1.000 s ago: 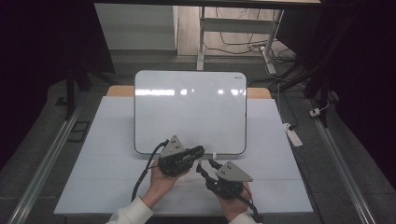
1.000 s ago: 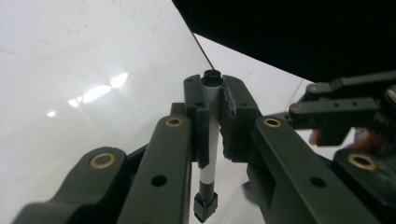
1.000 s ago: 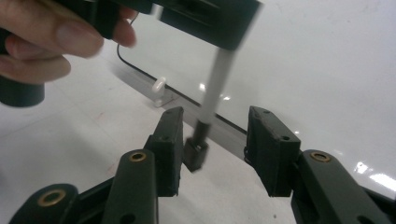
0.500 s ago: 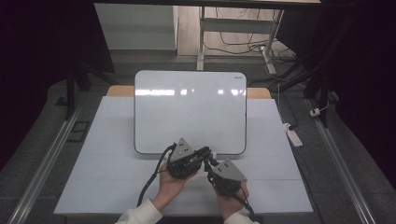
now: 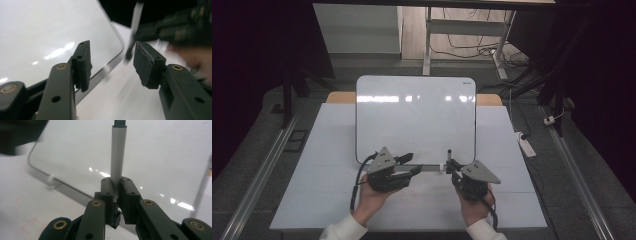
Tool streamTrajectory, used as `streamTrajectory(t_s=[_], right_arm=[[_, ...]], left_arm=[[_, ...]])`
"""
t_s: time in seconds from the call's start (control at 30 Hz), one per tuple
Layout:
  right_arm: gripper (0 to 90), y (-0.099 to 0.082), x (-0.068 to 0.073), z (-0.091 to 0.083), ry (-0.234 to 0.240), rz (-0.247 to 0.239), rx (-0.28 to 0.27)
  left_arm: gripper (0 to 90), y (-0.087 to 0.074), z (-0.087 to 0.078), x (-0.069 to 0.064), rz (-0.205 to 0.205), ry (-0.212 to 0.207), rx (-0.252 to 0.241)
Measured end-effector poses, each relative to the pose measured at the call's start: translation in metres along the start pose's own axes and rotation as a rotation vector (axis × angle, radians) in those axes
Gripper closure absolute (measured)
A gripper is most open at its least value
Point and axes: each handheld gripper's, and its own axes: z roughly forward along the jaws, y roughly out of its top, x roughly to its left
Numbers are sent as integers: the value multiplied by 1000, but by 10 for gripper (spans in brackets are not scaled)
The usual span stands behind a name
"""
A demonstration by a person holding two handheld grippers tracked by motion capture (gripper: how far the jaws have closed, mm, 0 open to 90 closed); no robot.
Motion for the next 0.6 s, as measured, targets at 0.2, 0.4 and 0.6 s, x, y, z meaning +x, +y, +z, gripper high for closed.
streamTrajectory(t_s=[0.2,0.4,0.6], right_arm=[[806,15,-40,3,-28,73,56],[806,28,-57,27,-22,77,164],[806,32,-73,54,-29,116,280]], left_arm=[[420,-28,-47,26,-12,77,92],[378,-61,-72,40,-31,121,195],[356,-91,-91,53,-91,157,235]])
